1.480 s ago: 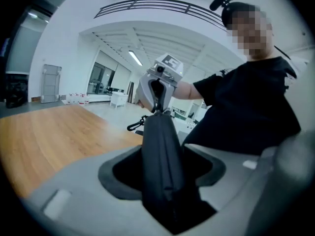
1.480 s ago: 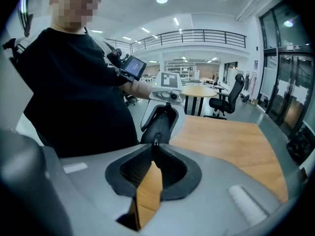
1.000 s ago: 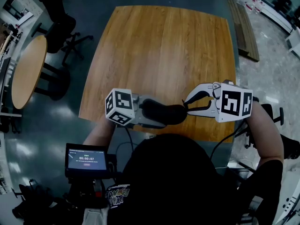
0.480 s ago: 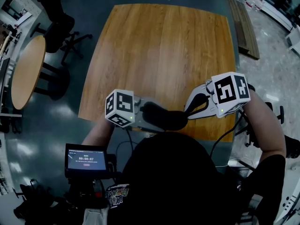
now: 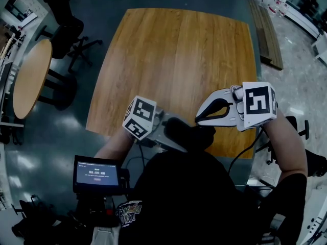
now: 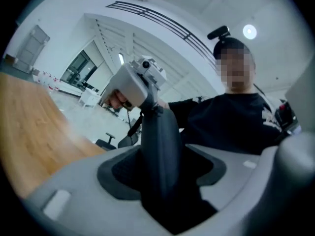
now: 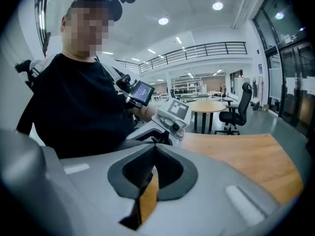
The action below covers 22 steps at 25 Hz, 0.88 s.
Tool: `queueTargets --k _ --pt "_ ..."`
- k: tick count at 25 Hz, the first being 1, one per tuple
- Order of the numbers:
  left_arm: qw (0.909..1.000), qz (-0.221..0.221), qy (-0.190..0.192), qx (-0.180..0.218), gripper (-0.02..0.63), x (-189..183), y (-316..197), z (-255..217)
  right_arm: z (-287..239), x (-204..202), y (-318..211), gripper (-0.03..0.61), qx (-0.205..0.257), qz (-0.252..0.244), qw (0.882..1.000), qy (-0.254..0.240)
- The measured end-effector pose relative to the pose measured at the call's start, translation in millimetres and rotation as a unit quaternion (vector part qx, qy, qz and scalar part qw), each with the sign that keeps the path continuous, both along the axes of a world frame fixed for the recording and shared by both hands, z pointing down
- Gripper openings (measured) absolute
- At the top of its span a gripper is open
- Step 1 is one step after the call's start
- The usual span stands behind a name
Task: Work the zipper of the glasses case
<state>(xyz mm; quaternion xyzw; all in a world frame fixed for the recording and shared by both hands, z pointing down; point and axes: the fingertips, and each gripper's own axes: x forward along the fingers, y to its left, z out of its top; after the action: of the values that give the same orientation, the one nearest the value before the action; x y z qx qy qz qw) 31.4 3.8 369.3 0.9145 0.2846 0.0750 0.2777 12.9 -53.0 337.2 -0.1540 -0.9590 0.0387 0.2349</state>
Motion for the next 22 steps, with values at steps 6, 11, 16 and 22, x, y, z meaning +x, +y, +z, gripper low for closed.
queueTargets --k 6,11,16,22 --pt "0.9975 0.041 0.028 -0.05 0.261 11 16 -27 -20 -15 -1 0.006 0.027 0.039 0.997 -0.061" --pt "0.9962 -0.03 0.038 -0.072 0.259 0 -10 -13 -30 37 -20 0.014 -0.117 0.083 0.984 -0.103" --pt "0.9882 -0.093 -0.031 0.117 0.259 -4 -29 5 -11 44 -17 0.107 -0.214 0.065 0.973 -0.061" --pt "0.9212 -0.117 -0.135 0.346 0.259 -12 -49 38 17 26 -17 0.161 -0.201 0.047 0.978 0.003"
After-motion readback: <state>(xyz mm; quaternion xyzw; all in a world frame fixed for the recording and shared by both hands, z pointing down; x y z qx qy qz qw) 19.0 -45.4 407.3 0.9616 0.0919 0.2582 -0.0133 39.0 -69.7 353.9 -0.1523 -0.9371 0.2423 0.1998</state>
